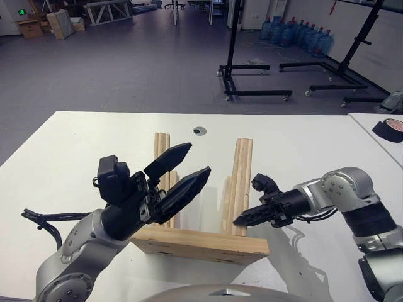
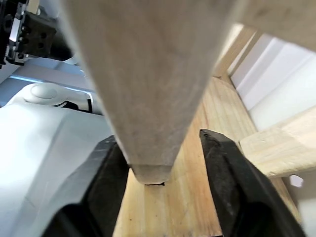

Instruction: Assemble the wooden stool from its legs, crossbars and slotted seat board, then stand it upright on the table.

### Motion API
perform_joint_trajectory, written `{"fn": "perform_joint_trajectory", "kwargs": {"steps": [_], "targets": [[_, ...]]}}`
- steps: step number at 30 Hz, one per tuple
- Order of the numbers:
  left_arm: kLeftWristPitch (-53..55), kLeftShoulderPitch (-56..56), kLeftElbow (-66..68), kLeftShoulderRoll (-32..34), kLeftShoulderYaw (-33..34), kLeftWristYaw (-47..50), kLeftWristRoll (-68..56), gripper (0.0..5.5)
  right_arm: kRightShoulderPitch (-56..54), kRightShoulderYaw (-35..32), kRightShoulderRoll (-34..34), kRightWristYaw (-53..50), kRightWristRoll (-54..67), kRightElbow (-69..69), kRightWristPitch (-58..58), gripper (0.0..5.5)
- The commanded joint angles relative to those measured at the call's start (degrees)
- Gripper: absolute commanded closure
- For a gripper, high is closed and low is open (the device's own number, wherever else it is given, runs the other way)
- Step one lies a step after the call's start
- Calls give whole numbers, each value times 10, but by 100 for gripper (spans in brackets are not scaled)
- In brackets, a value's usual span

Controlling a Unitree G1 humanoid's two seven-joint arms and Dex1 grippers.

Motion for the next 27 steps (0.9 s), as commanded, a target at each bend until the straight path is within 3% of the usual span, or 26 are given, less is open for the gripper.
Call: {"fn": "perform_joint_trajectory", "kwargs": {"steps": [1, 5, 11, 14, 15, 19, 22, 27], "targets": [[-3, -3, 8, 14, 2, 1, 0, 190, 20, -23, -18, -70, -26, 17, 11, 273], [-7, -7, 22, 35, 26, -17, -2, 190, 22, -93, -30, -46, 20, -32, 4, 273], [-9, 2, 63, 111, 125, -82, -9, 190, 55, -157, -67, -31, 24, -41, -41, 273], [21, 59, 105, 218, 175, -161, 81, 190, 150, -202, -117, 14, -50, -82, -203, 273], [19, 110, 126, 256, 211, -233, 112, 190, 213, -219, -137, 35, -110, -92, -305, 273], [-11, 258, 208, 321, 324, -432, 202, 190, 385, -259, -139, 55, -252, -120, -547, 273], [-58, 303, 253, 345, 322, -507, 284, 190, 475, -238, -102, 35, -323, -166, -670, 273], [-124, 281, 283, 354, 218, -510, 410, 190, 493, -189, -54, 2, -388, -179, -787, 273]]}}
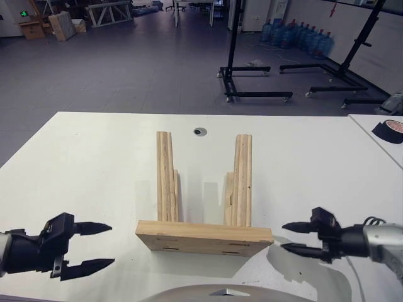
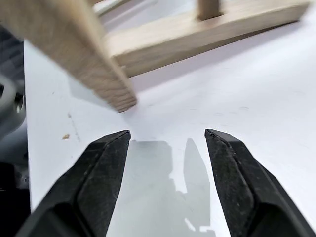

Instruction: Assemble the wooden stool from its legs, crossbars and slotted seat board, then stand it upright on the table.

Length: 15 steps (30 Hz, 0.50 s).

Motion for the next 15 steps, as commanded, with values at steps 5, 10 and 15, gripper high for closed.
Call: {"fn": "perform_joint_trajectory", "kwargs": {"steps": [5, 10, 15], "targets": [[-74, -84, 14, -24, -193, 68, 168, 190, -7, 64, 39, -47, -70, -18, -96, 273], [-90, -120, 19, -45, -246, 98, 196, 190, 0, 89, 23, -43, -69, -59, -77, 273], [-109, -170, 35, -76, -286, 116, 195, 190, -30, 111, 36, -62, -58, -93, -44, 273]]}}
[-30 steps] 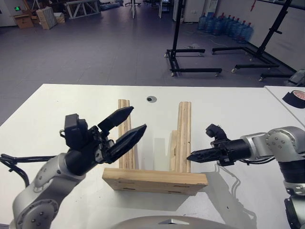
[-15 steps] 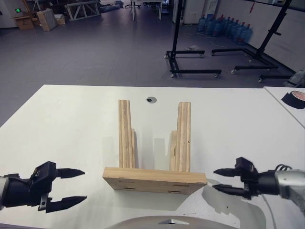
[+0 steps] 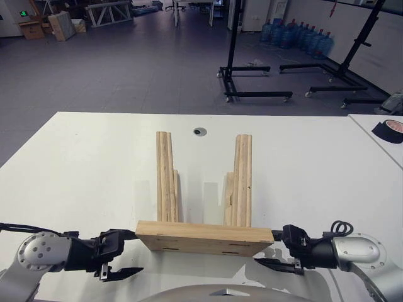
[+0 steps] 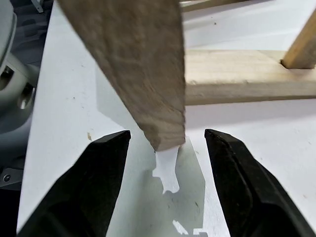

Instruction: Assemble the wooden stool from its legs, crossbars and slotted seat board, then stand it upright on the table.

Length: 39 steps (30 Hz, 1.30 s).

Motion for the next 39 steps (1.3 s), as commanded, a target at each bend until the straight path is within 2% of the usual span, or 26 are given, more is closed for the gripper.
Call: {"fn": "perform_joint_trajectory", "kwargs": {"steps": [1, 10, 19, 35, 39], "targets": [[-22, -47, 21, -29, -39, 20, 13, 190, -31, 20, 9, -20, 10, -24, 28, 273], [-59, -85, 85, -68, -115, 35, 39, 190, -58, 54, 27, -35, 16, -18, 34, 273], [-80, -95, 105, -66, -144, 26, 45, 190, -56, 70, 27, -25, -4, 23, -2, 398], [-156, -150, 171, -77, -141, 18, 28, 190, -74, 79, -4, 69, 32, 51, -55, 414], [-162, -141, 165, -70, -135, 2, 3, 245, -85, 78, -12, 77, 35, 54, -53, 414]]}}
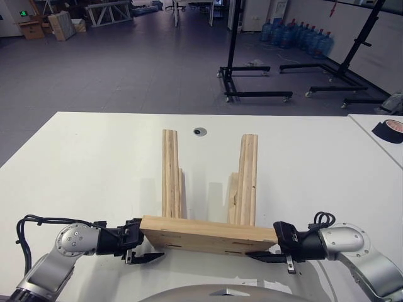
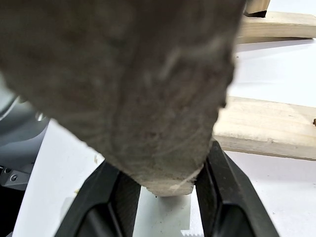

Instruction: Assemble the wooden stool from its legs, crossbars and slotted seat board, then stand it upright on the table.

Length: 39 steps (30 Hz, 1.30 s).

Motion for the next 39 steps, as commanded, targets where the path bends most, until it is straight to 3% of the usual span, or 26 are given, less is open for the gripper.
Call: {"fn": "perform_joint_trajectory", "kwargs": {"steps": [1, 10, 16, 20, 30, 39], "targets": [[-18, 0, 0, 8, 3, -15, -6, 258, -13, 13, -7, 29, 13, 6, 0, 414], [-21, -15, 6, 8, 1, -31, -6, 398, -23, 22, -6, 37, 3, 34, -23, 414], [-9, -17, -8, -2, 3, -38, -27, 408, -22, 30, -4, 37, -5, 60, -47, 415], [54, -6, -49, -5, 10, -59, -100, 412, -19, 29, -17, 52, 3, 74, -43, 416], [126, 49, -101, -52, 29, -29, -168, 414, -27, -44, -103, 114, 196, -45, 153, 415], [281, 152, -323, -65, 172, 82, -462, 412, -25, -184, -156, 78, 504, -116, 416, 414]]}}
